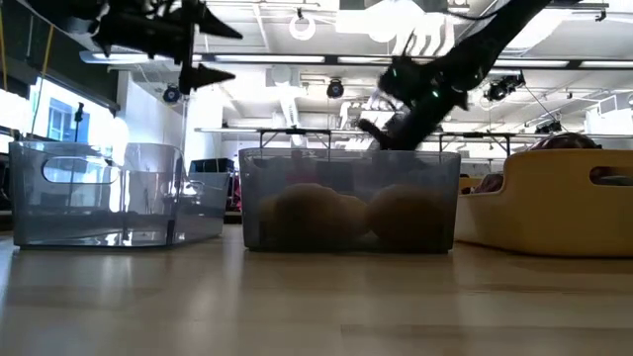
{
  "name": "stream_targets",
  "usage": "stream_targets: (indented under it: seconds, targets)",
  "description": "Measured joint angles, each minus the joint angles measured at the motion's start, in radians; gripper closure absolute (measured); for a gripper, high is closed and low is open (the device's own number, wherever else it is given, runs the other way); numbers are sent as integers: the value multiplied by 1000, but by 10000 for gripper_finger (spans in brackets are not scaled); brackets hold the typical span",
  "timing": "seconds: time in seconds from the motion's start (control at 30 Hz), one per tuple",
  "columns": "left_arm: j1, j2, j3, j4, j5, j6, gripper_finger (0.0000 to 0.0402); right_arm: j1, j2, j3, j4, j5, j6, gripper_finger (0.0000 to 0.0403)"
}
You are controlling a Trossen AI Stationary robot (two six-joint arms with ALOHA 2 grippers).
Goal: Sort produce into baskets
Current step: Put the orange chili pepper into the left black bin, then put the yellow chili pepper into the left black bin
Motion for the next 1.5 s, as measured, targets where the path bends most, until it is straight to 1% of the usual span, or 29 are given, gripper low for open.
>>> stream_targets:
  seconds: [0.07, 0.17, 0.27, 0.37, 0.47, 0.57, 0.67, 0.8, 0.87, 0.93, 1.0, 1.1, 1.27, 1.33, 1.4, 1.5]
  targets:
    - [3, -18, 0, 53, 4, -56, 7, 65, 12, 2, 172, -50, -2, 397]
    - [-7, -30, 0, 185, 31, -160, 7, 167, 43, 2, 394, -104, -23, 398]
    - [-36, -30, 0, 314, 57, -250, 7, 265, 64, 2, 537, -141, -49, 396]
    - [-79, -30, 0, 409, 51, -338, 7, 355, 88, 2, 601, -140, -105, 396]
    - [-145, -30, 0, 468, 21, -393, 7, 421, 116, 6, 665, -139, -177, 396]
    - [-238, -30, 0, 499, -50, -430, 7, 466, 153, 50, 667, -138, -249, 396]
    - [-332, -30, 0, 501, -138, -451, 7, 495, 208, 129, 663, -137, -316, 396]
    - [-420, -29, 0, 501, -253, -452, 7, 513, 293, 259, 604, -136, -398, 395]
    - [-438, -31, 0, 501, -301, -448, 7, 512, 338, 321, 543, -130, -388, 393]
    - [-445, -36, 0, 501, -324, -427, 7, 502, 380, 379, 479, -145, -372, 379]
    - [-445, -44, 0, 502, -347, -407, 7, 487, 418, 431, 447, -168, -348, 351]
    - [-444, -57, -1, 500, -366, -376, 7, 468, 464, 496, 426, -185, -333, 293]
    - [-444, -85, -1, 501, -370, -351, 7, 431, 474, 588, 290, -215, -424, 189]
    - [-444, -96, -1, 499, -369, -344, 7, 410, 464, 627, 189, -276, -480, 158]
    - [-443, -108, -1, 495, -365, -327, 7, 388, 455, 678, 58, -331, -526, 138]
    - [-441, -129, -1, 477, -359, -312, 7, 368, 425, 746, -223, -379, -620, 129]
